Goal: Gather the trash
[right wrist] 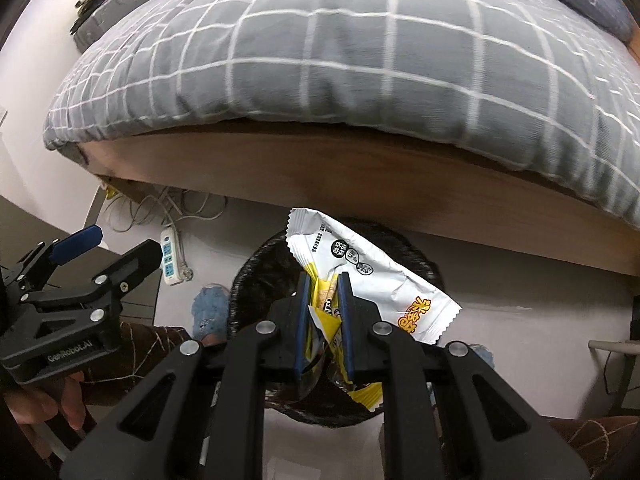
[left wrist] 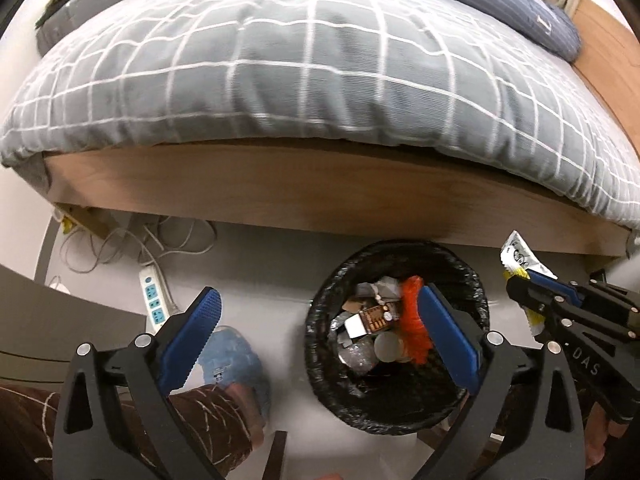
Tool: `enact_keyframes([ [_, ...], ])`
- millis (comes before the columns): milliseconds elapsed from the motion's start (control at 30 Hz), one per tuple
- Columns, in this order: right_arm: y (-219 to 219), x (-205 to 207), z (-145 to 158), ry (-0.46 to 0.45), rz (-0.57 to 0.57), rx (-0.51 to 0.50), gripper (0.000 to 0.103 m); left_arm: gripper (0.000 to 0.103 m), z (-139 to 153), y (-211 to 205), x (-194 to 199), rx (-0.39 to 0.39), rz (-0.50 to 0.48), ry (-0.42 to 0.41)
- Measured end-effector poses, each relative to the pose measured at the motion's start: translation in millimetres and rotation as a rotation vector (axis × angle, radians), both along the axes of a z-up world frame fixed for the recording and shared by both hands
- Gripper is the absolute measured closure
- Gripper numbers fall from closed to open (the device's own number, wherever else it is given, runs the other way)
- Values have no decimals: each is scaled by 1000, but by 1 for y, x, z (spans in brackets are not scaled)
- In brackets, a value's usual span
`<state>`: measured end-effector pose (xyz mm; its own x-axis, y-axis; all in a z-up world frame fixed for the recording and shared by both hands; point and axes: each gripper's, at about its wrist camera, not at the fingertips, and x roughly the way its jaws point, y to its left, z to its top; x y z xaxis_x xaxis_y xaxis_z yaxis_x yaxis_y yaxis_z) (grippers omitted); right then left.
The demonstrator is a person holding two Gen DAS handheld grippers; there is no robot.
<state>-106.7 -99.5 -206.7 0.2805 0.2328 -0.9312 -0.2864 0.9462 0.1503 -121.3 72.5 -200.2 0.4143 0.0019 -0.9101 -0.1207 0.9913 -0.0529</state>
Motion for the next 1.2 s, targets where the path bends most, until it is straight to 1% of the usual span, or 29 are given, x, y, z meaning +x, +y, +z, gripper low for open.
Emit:
enact_keyframes([
  [100,10,0,-2,0,18,3,83,6,0,6,-1,3,9,1],
  [167,15,0,-3,-4,25,0,72,6,0,10,-2,4,14,0],
  [233,19,1,-4,-8,29,-4,66,6,-1,12,-1,3,18,1],
  [433,19,1,-3,-29,35,-23,55,6,2,13,0,6,17,-6],
  [467,20,0,-3,-40,36,-33,50,6,3,13,0,8,19,-8],
  [533,28,-3,-4,-57,37,-37,45,6,3,11,0,8,16,-9],
  [667,20,-5,4,-80,28,-42,35,6,10,8,1,15,9,-22],
  [800,7,-3,11,-100,-12,-48,27,6,22,5,1,22,-2,-50],
  [967,-22,-2,42,-174,-108,-38,8,6,43,-4,0,13,-13,-84],
  [1033,-35,-4,61,-211,-146,-21,8,6,55,-10,0,20,-24,-110],
  [1067,-40,-6,72,-244,-158,-38,8,6,61,-13,-1,17,-30,-121],
  [1133,-47,-8,90,-280,-172,-59,8,6,74,-19,-1,7,-41,-142],
  [1200,-53,-10,107,-309,-185,-58,8,6,88,-27,-2,-2,-56,-161],
])
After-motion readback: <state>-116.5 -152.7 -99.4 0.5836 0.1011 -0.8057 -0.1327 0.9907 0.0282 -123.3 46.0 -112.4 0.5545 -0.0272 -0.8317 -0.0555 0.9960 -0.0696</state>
